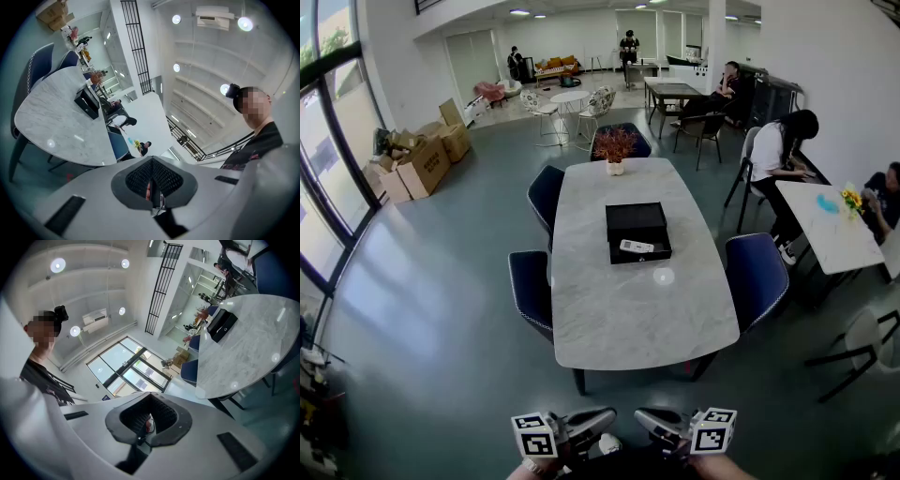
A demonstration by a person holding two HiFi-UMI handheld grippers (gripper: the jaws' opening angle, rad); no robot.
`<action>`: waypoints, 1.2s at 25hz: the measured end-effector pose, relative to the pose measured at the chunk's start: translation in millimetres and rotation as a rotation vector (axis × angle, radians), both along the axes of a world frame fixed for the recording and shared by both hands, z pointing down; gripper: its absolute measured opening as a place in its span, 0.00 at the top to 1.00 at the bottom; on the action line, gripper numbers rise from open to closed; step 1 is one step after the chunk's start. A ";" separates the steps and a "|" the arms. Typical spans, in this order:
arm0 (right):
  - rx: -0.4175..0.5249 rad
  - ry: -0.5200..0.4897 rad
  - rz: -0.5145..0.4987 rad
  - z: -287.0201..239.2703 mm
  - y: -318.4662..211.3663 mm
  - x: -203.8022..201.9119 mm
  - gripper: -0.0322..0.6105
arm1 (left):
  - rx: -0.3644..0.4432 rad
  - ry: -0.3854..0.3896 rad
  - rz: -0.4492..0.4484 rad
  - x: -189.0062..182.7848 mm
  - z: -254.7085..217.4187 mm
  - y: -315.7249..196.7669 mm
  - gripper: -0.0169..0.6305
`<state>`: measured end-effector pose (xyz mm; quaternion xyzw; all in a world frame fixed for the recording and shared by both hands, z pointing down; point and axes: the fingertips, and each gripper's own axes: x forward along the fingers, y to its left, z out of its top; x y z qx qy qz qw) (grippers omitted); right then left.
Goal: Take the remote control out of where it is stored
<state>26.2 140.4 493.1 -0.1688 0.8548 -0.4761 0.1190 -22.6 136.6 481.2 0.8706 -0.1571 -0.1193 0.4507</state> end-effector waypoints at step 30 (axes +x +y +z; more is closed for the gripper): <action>-0.004 -0.042 0.047 -3.2 0.9 -0.3 0.94 | 0.005 0.011 0.006 -8.4 0.9 6.0 0.96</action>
